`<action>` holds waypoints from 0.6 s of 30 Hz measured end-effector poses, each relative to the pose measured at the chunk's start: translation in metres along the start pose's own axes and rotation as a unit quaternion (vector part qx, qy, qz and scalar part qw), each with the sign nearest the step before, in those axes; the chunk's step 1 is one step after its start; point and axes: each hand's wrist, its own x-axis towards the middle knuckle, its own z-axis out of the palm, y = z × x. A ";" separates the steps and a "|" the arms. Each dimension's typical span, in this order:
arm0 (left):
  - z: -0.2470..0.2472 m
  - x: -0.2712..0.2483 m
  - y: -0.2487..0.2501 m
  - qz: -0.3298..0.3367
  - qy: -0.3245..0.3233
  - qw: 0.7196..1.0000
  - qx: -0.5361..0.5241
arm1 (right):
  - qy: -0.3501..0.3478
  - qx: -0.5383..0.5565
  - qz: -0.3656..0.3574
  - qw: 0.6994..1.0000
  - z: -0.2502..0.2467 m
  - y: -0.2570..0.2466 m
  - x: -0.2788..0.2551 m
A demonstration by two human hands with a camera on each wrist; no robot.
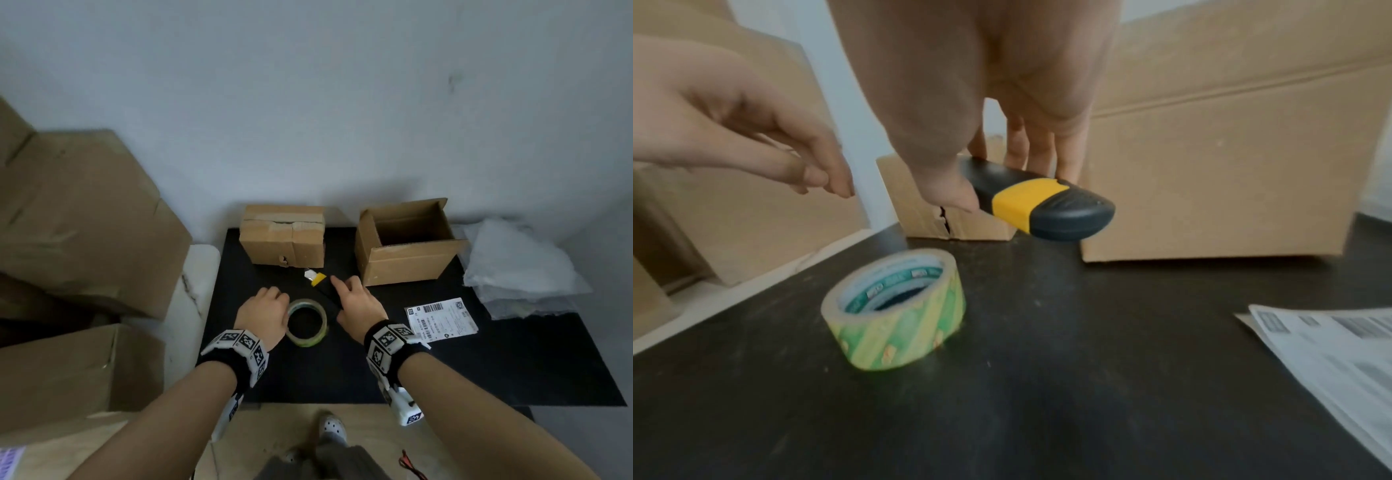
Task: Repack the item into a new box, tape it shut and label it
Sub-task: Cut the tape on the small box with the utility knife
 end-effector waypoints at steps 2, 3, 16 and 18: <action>-0.009 0.001 -0.006 -0.013 0.013 1.000 0.002 | 0.011 0.000 -0.021 1.000 -0.010 -0.011 0.006; -0.013 0.002 -0.010 -0.019 0.022 1.000 0.003 | 0.020 0.000 -0.032 0.999 -0.014 -0.017 0.009; -0.054 0.047 -0.113 -0.088 0.067 0.991 -0.077 | 0.079 -0.037 -0.087 0.992 -0.047 -0.066 0.065; -0.054 0.059 -0.126 -0.095 0.047 0.989 -0.101 | 0.080 -0.033 -0.078 0.993 -0.048 -0.070 0.071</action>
